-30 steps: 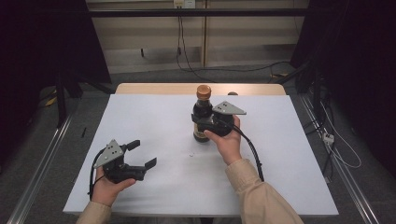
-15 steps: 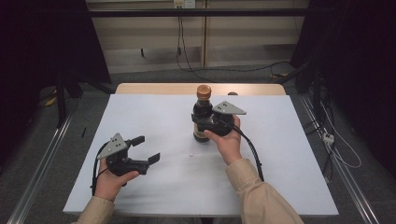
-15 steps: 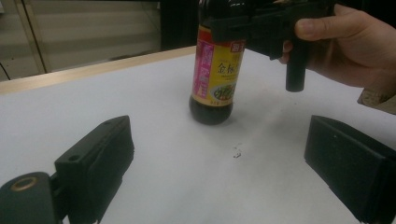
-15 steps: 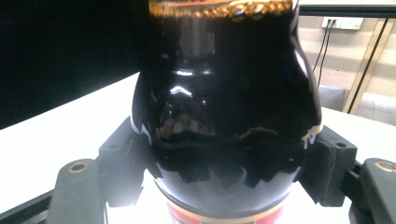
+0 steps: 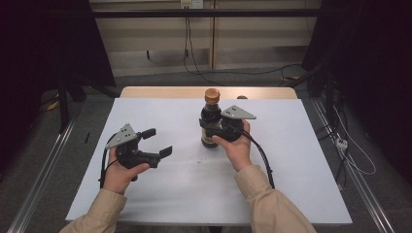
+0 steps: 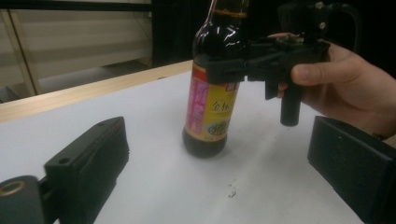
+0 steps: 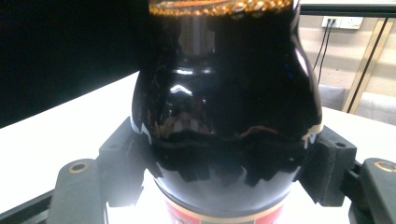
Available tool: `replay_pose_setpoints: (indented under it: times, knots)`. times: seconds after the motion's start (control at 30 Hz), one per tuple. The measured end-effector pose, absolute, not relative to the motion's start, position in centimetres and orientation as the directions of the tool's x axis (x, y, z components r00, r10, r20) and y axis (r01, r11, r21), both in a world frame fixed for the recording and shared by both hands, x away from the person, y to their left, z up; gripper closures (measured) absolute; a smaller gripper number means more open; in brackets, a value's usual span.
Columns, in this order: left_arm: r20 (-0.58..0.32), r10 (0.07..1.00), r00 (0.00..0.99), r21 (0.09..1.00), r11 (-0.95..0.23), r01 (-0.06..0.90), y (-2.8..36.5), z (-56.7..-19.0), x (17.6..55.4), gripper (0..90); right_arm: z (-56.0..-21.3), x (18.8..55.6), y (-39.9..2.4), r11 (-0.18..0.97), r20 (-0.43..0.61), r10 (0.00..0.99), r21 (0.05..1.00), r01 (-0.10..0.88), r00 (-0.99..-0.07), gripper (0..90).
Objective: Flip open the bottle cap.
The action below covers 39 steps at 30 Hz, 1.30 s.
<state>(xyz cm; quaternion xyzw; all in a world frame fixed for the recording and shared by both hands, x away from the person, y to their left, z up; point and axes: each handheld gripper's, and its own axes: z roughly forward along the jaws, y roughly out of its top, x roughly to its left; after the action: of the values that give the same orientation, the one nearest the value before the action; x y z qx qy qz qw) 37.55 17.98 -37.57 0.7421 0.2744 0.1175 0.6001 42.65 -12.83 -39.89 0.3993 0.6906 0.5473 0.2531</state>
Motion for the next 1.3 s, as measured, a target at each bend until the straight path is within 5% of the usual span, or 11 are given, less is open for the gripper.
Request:
replay_pose_setpoints:
  times: [0.4, 0.5, 0.8, 1.1, 1.3]
  knots:
    - [-0.151, 0.541, 0.827, 0.95, -0.152, 0.274, 15.7, -36.1, 39.5, 3.5, -39.9, 42.7, -12.9, 0.083, 0.088, 0.827, 0.958, 0.275, -0.556, 27.0]
    - [-0.153, 0.523, 0.839, 0.947, -0.166, 0.276, 15.5, -35.8, 39.9, 12.7, -39.9, 42.7, -12.9, 0.084, 0.087, 0.826, 0.958, 0.275, -0.556, 27.1]
    - [-0.126, 0.533, 0.837, 0.954, -0.166, 0.249, 14.9, -35.3, 41.1, 21.6, -39.9, 42.6, -12.8, 0.084, 0.087, 0.828, 0.958, 0.276, -0.555, 27.1]
    - [-0.05, 0.528, 0.848, 0.956, -0.22, 0.193, 13.6, -34.3, 41.8, 47.4, -39.9, 42.7, -12.9, 0.084, 0.088, 0.827, 0.957, 0.276, -0.555, 27.1]
    - [-0.071, 0.527, 0.847, 0.955, -0.208, 0.21, 12.9, -34.0, 42.2, 48.3, -39.9, 42.6, -12.9, 0.084, 0.087, 0.827, 0.957, 0.276, -0.556, 27.2]
